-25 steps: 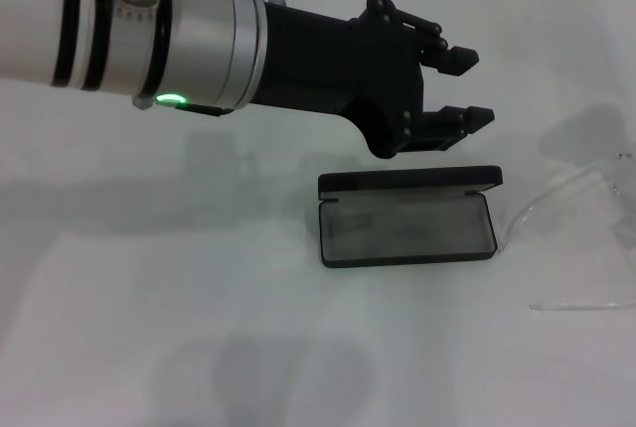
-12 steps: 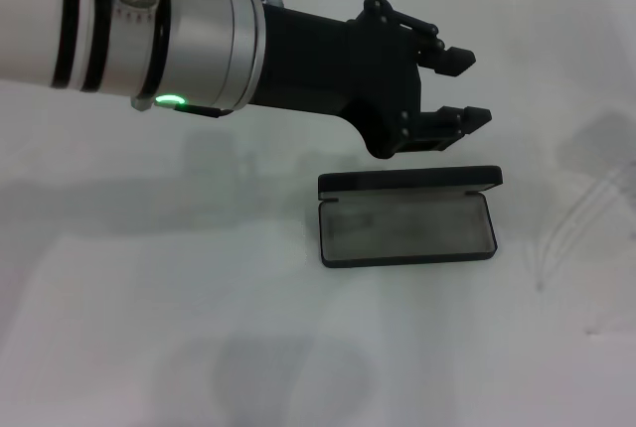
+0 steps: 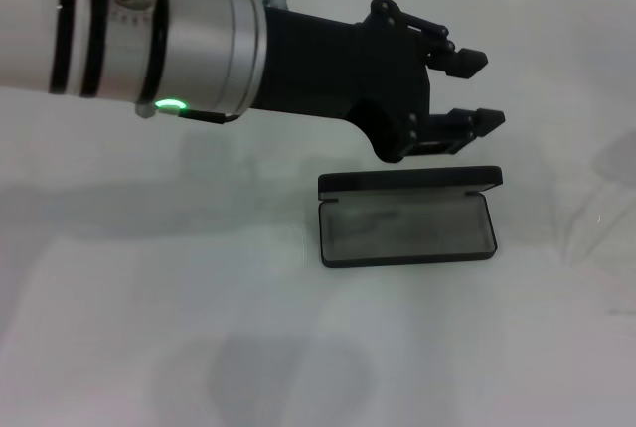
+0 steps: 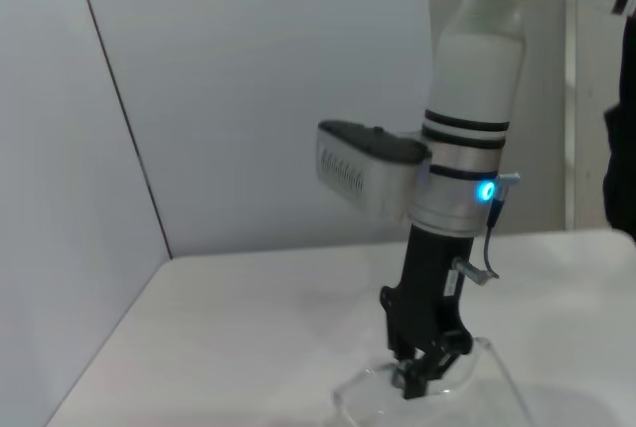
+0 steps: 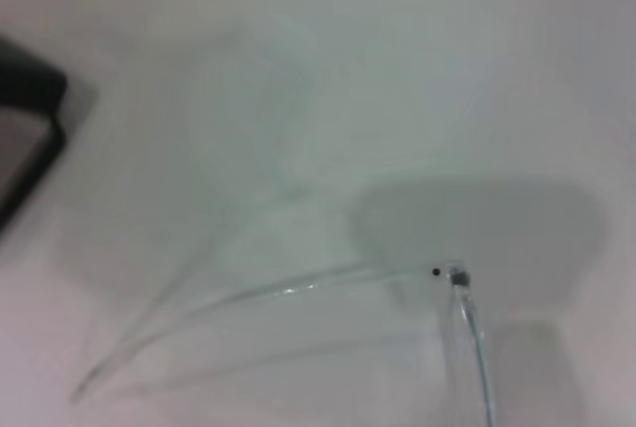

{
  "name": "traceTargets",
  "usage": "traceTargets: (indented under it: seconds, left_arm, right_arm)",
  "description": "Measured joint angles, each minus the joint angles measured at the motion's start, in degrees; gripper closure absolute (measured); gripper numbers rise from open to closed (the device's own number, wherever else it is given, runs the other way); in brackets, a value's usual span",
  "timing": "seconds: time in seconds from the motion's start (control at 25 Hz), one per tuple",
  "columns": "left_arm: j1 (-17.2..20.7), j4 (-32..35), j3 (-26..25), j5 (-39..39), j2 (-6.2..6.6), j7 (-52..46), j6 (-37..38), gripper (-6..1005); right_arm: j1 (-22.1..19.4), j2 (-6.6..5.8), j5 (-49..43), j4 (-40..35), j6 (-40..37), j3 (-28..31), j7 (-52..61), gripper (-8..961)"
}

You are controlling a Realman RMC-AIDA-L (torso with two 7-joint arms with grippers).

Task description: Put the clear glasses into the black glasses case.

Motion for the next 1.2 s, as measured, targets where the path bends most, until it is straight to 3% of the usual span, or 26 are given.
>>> traceTargets:
  seconds: [0.2,0.32,0.4,0.52,0.76,1.0,1.2]
  left_arm:
    - [1.3,0.0,-1.2,-4.8,0.07,0.3,0.3,549]
    - [1.8,0.0,-1.5,-8.9,0.07,1.2,0.4,550]
    - [2.1,-0.4,-1.6,-13.4,0.06,3.0,0.7,559]
    - [2.5,-1.5,-1.5,-21.1,0.05,7.6,2.7,584]
    - [1.7,-4.7,-1.6,-33.0,0.05,13.6,8.7,634]
    - [0.8,-6.5,-1.5,-34.8,0.05,13.5,10.7,856]
    - [-1.3,-11.0,-1.5,-34.8,0.05,13.5,10.7,913]
  right_arm:
    - [-3.0,0.06,16.6,-8.2,-7.4,14.1,-7.4,836]
    - [-3.9,0.04,29.1,-9.0,-12.8,23.0,-12.6,837]
    - [-4.6,0.09,35.0,-8.4,-14.7,25.0,-15.0,837]
    - [-5.4,0.27,41.5,-5.7,-15.7,24.0,-18.8,837]
    - [-4.6,0.39,49.7,2.8,-14.7,16.5,-25.9,837]
    - [-2.2,0.39,55.1,9.7,-14.2,12.5,-31.4,837]
    - [-1.3,0.39,58.9,11.2,-14.8,10.3,-32.6,837]
